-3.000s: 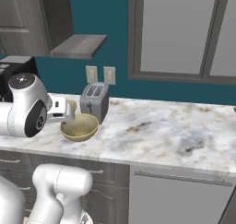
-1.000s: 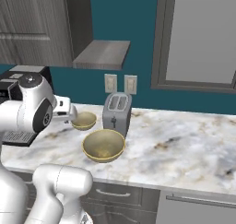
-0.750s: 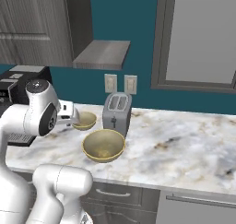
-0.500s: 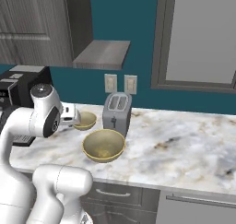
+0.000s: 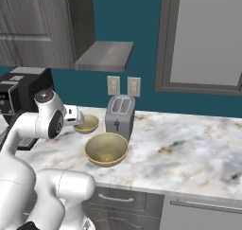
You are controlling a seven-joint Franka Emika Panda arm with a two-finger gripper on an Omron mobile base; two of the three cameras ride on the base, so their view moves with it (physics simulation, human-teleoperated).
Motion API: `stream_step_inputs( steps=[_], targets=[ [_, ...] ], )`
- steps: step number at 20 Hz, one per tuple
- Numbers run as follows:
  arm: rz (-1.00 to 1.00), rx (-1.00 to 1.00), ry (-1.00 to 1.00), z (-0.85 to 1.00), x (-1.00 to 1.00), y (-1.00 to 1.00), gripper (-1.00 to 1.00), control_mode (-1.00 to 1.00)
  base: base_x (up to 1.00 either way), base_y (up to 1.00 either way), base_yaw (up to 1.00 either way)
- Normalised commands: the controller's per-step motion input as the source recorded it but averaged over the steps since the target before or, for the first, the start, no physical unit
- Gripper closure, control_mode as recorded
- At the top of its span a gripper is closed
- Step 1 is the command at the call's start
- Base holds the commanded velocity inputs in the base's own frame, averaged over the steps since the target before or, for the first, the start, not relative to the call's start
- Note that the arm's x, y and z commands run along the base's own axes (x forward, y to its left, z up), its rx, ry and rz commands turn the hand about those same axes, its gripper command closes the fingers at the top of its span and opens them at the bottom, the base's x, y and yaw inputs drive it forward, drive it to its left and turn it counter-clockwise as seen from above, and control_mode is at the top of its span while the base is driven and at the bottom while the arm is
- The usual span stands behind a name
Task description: Pick up the bowls on the counter and stack them on top of one another in the open cabinet. Place the smaller bowl on top of the larger bowl.
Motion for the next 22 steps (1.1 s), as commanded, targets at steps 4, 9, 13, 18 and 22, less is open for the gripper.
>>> stream_step_inputs(
  steps=[4,9,13,18,22],
  targets=[
    [0.00,-0.06,0.05,-0.17,0.59,0.02,-1.00,-1.00,0.00,0.00,0.00],
    [0.00,-0.07,0.04,-0.15,0.26,0.03,-1.00,-1.00,0.00,0.00,0.00],
    [0.00,-0.11,0.04,-0.16,0.23,0.17,-1.00,-1.00,0.00,0.00,0.00],
    [0.01,-0.04,0.04,-0.08,0.01,0.20,-1.00,-1.00,0.00,0.00,0.00],
    [0.02,0.00,0.03,-0.07,0.01,0.13,-1.00,-1.00,0.00,0.00,0.00]
  ],
)
